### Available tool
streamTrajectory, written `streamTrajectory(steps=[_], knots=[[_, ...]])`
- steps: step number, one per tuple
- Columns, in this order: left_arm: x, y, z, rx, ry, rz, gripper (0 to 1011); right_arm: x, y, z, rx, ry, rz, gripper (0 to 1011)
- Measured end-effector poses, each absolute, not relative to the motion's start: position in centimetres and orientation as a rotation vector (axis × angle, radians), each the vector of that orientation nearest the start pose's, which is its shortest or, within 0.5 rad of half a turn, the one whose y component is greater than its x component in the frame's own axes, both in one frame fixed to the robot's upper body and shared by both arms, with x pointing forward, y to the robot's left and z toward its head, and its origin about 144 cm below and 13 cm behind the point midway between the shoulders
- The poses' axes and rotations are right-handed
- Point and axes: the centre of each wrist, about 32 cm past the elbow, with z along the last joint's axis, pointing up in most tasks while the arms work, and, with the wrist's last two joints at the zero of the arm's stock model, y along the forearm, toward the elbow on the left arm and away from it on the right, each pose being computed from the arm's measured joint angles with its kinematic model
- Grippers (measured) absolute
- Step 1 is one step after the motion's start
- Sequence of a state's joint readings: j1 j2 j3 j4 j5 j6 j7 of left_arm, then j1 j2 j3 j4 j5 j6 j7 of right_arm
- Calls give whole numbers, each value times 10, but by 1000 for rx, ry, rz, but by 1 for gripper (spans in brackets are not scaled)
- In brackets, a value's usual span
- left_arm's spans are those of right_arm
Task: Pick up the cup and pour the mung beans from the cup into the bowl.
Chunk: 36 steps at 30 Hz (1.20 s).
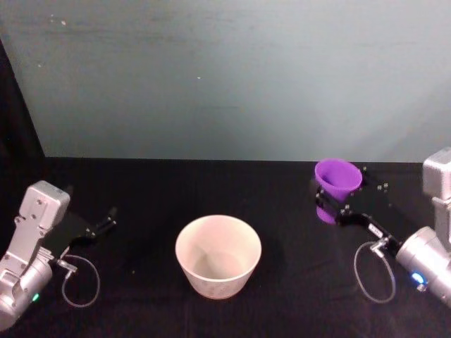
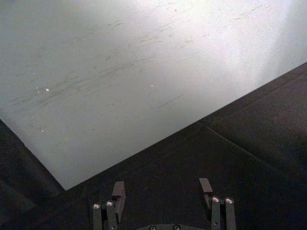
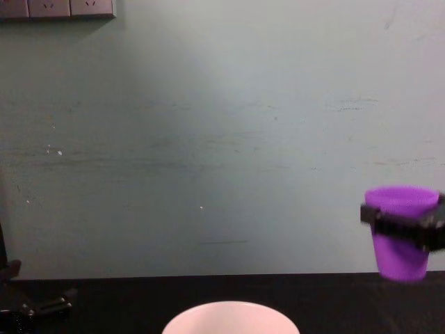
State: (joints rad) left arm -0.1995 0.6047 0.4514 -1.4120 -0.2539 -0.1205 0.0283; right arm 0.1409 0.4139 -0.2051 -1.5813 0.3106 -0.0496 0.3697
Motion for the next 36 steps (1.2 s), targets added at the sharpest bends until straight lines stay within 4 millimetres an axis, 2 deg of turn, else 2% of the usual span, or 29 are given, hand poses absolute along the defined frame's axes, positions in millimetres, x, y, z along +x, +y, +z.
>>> streamTrajectory(steps=[8,18,36], knots=[[489,310,1140,304,-285,1248,1000,482,-285,1227,5,-181,-982,739],[489,310,1140,304,-285,1248,1000,480,-287,1251,9,-174,-991,739],[489,310,1140,304,-285,1248,1000,480,-287,1251,9,-174,-993,739]])
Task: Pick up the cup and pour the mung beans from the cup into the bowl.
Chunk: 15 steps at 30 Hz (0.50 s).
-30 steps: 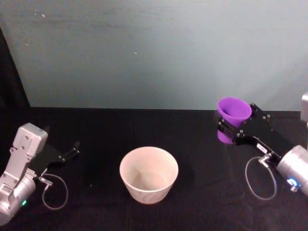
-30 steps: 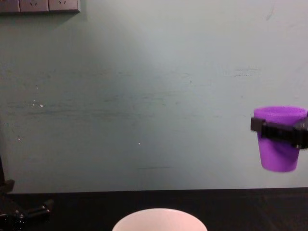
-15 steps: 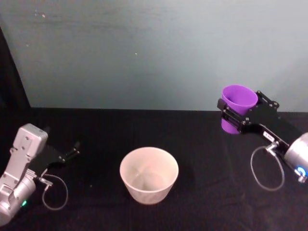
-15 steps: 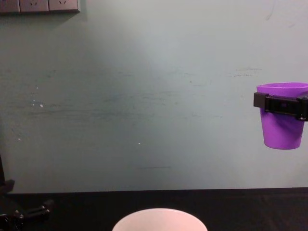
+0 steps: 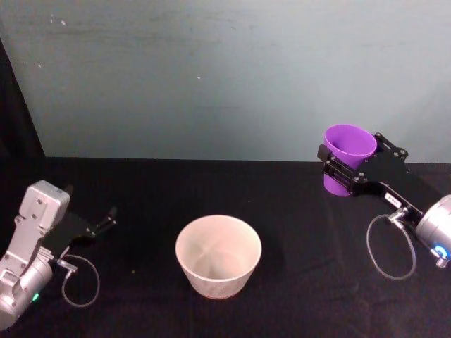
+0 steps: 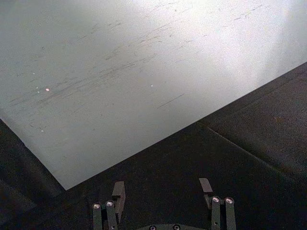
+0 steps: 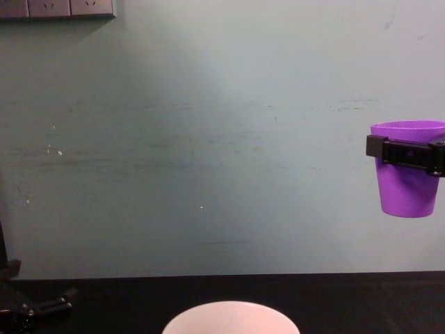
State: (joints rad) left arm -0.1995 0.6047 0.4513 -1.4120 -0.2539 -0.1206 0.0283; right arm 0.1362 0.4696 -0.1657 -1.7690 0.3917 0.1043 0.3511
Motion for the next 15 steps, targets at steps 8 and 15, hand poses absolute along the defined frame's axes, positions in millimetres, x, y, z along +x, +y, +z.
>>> streamTrajectory(steps=[8,15], knots=[[489,310,1140,304,-285,1248,1000,480,-286,1251,9,-175,-992,739],[489,310,1140,304,-285,1248,1000,480,-286,1250,9,-175,-992,739]])
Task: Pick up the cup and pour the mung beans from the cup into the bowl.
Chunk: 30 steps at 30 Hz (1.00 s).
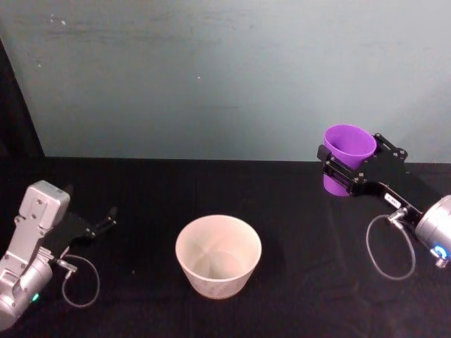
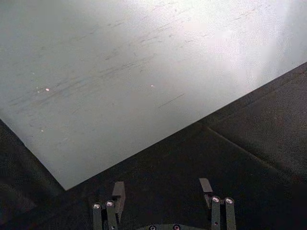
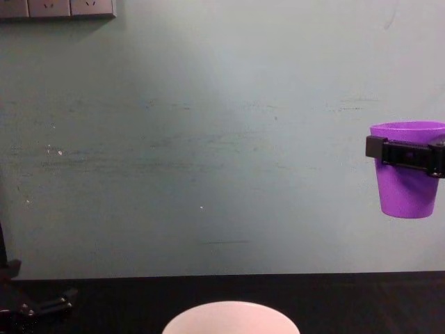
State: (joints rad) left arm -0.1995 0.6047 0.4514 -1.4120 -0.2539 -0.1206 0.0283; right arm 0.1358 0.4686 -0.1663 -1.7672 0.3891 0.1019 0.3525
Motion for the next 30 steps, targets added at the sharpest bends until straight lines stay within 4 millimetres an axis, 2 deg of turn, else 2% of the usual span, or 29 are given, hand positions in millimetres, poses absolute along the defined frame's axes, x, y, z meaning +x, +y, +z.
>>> streamTrajectory(steps=[30], knots=[[489,310,1140,304,-285,1248,1000,480,-286,1250,9,-176,-992,739]])
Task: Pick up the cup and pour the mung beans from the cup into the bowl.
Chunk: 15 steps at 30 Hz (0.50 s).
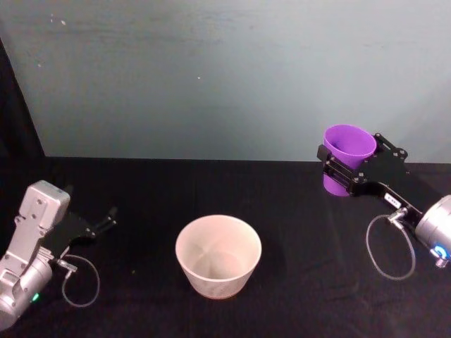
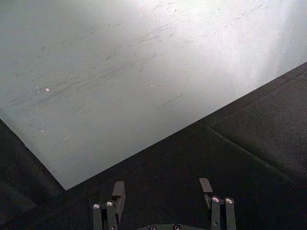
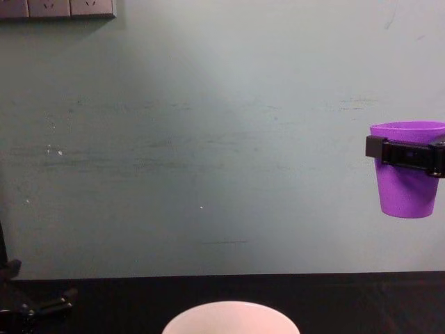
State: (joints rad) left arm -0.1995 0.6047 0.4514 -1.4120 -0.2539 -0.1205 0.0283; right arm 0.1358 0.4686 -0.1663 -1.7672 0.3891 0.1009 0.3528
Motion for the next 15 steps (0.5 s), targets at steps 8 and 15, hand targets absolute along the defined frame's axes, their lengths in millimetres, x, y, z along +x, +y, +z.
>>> streamTrajectory(steps=[8,15], knots=[[489,310,1140,304,-285,1248,1000,480,-286,1250,9,-176,-992,739],[489,310,1140,304,-285,1248,1000,480,-286,1250,9,-176,-992,739]])
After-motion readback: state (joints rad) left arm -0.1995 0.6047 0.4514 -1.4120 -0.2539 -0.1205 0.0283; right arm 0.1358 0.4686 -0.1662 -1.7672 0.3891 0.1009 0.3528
